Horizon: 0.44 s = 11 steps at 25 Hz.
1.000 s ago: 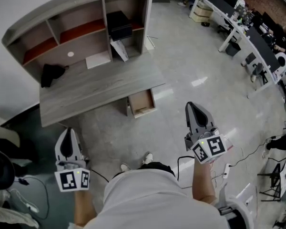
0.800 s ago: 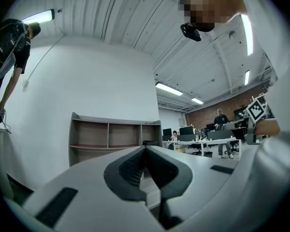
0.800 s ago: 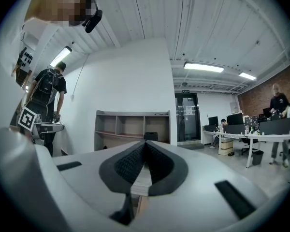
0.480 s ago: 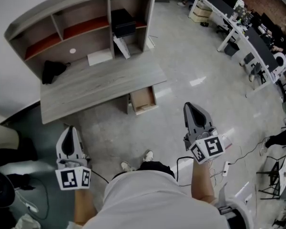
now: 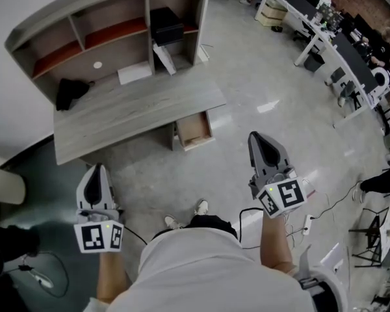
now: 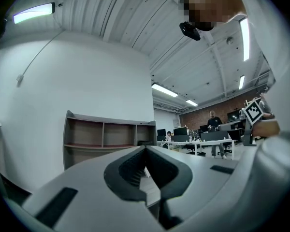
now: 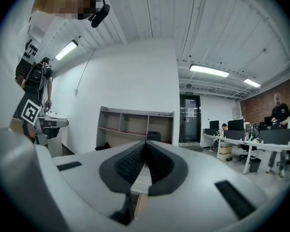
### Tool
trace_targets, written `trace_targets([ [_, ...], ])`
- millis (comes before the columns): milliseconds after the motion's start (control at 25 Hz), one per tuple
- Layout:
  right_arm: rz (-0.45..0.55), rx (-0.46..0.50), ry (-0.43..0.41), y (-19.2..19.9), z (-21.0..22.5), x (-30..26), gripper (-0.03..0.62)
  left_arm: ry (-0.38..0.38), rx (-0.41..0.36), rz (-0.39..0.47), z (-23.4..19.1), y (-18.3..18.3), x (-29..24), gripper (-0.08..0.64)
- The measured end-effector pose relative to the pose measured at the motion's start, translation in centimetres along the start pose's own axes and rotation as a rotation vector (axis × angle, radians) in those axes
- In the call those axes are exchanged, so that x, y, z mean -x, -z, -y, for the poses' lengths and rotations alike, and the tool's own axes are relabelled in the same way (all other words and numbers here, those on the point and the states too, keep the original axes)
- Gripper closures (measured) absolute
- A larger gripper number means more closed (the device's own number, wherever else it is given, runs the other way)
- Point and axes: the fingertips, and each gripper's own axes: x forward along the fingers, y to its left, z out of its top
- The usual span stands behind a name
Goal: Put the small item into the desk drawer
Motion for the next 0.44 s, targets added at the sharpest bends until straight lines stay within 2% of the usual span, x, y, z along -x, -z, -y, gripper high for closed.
trace_targets([
  [440, -0.013, 0.001, -0.001, 0.52, 0.56, 0.42, 0.571, -0.004, 0.012, -0.011, 0.93, 0.48, 0.0, 0.541],
])
